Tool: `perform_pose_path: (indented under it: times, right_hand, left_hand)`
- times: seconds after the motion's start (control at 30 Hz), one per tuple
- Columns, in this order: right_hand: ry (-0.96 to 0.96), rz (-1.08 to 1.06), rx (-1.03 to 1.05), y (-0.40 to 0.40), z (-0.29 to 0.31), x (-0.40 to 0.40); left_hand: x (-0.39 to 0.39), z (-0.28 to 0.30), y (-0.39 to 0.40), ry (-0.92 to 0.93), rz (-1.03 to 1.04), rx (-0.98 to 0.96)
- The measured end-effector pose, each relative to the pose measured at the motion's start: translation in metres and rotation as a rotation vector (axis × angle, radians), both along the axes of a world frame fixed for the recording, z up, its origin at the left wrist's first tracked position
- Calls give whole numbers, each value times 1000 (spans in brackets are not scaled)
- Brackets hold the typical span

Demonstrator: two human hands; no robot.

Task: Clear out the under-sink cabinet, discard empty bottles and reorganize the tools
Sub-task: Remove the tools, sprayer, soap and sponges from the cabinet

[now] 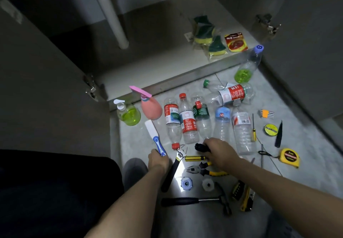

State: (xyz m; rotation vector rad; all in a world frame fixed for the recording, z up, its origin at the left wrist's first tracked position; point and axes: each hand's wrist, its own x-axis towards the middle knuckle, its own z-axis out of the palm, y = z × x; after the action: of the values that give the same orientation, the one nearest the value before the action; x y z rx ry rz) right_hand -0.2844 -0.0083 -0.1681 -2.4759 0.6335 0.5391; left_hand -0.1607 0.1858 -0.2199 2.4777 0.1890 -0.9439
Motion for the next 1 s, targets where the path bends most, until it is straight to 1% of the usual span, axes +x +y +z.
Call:
perform_pose_path:
  times: [0.17,0.3,0.4,0.5,0.6,0.67,0.73,0.87,1.0]
  right_hand:
    - [-66,-35,19,8,-2,7]
    - [-85,-65,42,-2,13,5]
    - [-86,-134,67,-22,29,9]
    - [-146,-240,117,-49,51,20]
    - [-276,-403,180,-75,77,35]
    - [-362,-548,199,-91,91,42]
    - [-421,-616,143,-110,98,51]
    - [-414,-604,62,-146,94,73]
    - [-369,-526,-23,-178,80,105]
  left_hand:
    - [7,17,0,-21,-68,22]
    - [14,44,-6,-145,-145,58]
    - [19,71,-26,-202,-207,8]
    - [27,107,-62,-245,-309,-82]
    - [44,140,-100,-269,-484,-168]
    - [62,160,-121,-304,-615,-148]
    - [89,174,-145,-333,-711,-100]
    - [147,180,-196,-495,-765,-39]
    - [194,174,-256,-583,-745,-80]
